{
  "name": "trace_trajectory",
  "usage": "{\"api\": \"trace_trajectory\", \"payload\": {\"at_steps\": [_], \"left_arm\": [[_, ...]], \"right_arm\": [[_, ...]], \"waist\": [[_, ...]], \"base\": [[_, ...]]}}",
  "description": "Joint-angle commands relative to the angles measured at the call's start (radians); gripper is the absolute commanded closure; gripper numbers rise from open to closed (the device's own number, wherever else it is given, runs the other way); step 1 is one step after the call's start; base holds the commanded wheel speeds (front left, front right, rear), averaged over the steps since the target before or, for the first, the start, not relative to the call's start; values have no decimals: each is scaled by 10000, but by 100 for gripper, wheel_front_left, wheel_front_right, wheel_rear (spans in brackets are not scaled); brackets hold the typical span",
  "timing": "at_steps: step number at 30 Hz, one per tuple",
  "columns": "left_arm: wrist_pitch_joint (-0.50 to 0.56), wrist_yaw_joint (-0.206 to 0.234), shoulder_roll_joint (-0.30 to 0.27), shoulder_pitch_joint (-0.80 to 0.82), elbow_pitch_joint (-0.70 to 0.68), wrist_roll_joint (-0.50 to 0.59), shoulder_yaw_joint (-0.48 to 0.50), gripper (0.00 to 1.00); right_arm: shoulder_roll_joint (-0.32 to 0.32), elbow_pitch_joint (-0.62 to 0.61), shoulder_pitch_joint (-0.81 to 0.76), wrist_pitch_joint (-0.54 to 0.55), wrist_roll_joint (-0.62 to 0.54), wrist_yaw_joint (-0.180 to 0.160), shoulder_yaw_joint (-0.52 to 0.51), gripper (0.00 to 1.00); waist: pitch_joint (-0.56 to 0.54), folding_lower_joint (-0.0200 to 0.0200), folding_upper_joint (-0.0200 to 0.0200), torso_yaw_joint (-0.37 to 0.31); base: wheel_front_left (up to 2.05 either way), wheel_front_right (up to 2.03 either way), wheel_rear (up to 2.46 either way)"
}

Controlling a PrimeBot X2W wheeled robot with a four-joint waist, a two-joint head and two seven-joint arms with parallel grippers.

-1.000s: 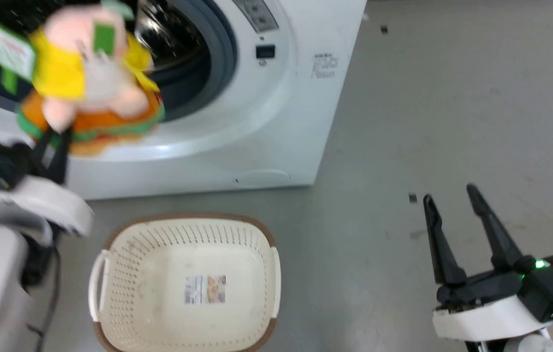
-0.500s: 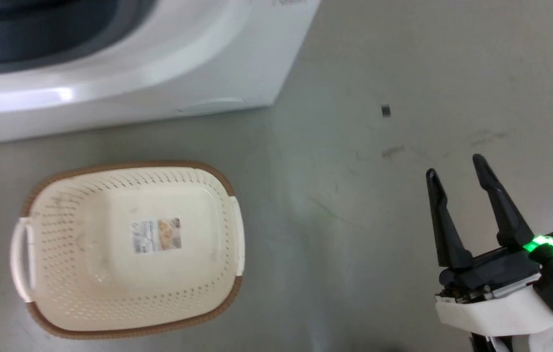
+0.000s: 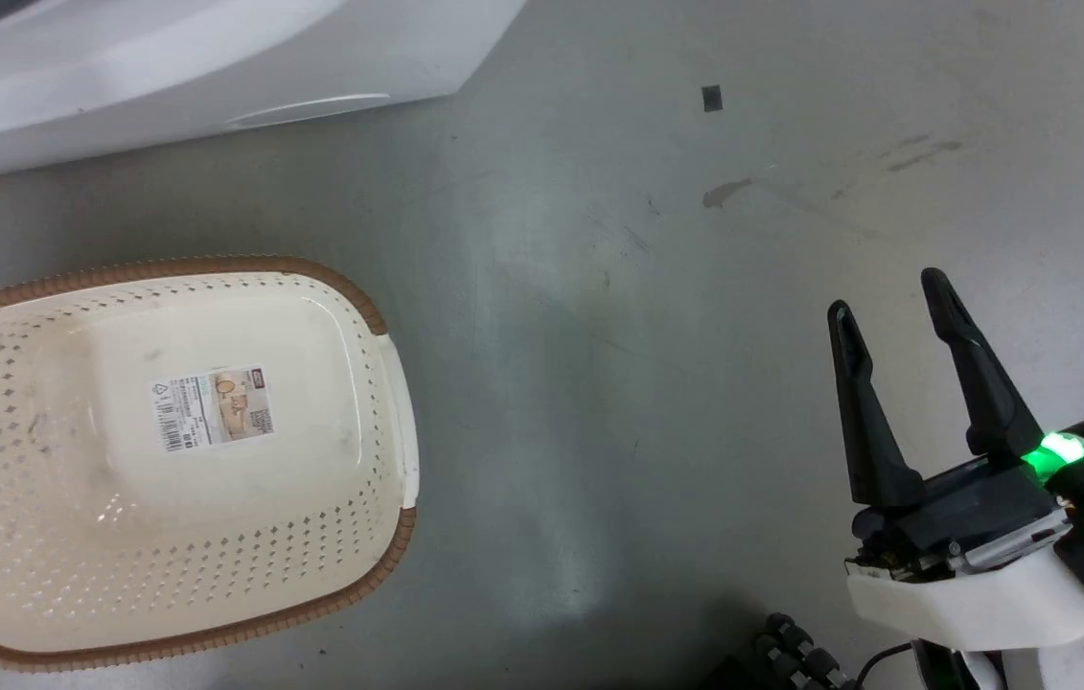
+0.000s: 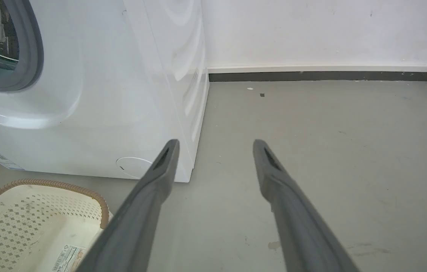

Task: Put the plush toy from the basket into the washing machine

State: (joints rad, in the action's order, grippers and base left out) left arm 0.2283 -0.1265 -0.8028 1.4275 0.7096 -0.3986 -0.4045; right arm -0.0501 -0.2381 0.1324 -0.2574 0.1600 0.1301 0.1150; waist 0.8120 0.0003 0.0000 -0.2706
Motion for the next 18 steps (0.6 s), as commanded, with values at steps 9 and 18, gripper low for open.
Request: {"api": "trace_trajectory", "payload": {"at_steps": [9,18], "left_arm": [[95,-40,-275,589,479,-1135,-2459,84],[-1432,-41,104,231,1397,-1918,-3167,0]], "right_arm": [[-1,135,294,-43,190,6,-3,0],[-1,310,426,-43,-36,6,-172,0]], "waist": [[-39,-3,0,-16],[-903,-3,0,349]], "base": [[0,0,0],[0,0,0]]}}
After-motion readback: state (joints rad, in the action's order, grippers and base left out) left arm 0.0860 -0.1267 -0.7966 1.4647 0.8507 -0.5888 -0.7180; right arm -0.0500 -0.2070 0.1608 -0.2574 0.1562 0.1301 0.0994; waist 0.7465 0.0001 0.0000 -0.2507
